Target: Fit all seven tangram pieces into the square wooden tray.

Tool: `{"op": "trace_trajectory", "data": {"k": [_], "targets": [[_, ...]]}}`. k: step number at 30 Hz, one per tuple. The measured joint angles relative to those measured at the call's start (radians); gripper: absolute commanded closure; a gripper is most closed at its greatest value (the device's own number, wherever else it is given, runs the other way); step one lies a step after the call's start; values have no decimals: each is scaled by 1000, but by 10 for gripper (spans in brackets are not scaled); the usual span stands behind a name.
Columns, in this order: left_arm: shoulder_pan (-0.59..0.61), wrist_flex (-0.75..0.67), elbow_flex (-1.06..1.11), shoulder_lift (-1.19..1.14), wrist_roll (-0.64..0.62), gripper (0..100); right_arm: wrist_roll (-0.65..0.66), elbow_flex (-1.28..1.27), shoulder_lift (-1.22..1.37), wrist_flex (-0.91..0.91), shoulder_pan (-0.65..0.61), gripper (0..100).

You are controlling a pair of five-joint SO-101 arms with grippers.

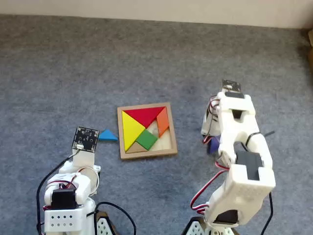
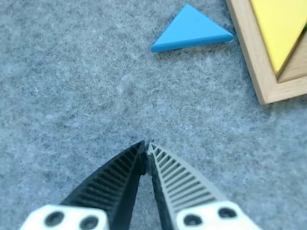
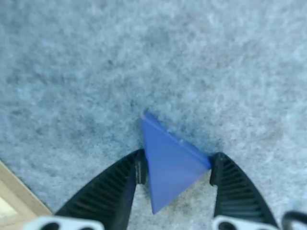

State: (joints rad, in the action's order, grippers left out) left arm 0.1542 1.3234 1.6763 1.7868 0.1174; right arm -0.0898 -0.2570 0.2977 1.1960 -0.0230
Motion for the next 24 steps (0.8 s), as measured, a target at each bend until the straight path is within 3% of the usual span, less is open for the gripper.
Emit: {"op": "trace_trajectory", "data": {"k": [5,11,24], "targets": [[0,0,0,0,0,964,0,80,55,63,0,787],[0,0,0,0,0,964,0,86,57,66,0,875],[0,0,0,0,0,964,31,87,18,92,-5,875]]}}
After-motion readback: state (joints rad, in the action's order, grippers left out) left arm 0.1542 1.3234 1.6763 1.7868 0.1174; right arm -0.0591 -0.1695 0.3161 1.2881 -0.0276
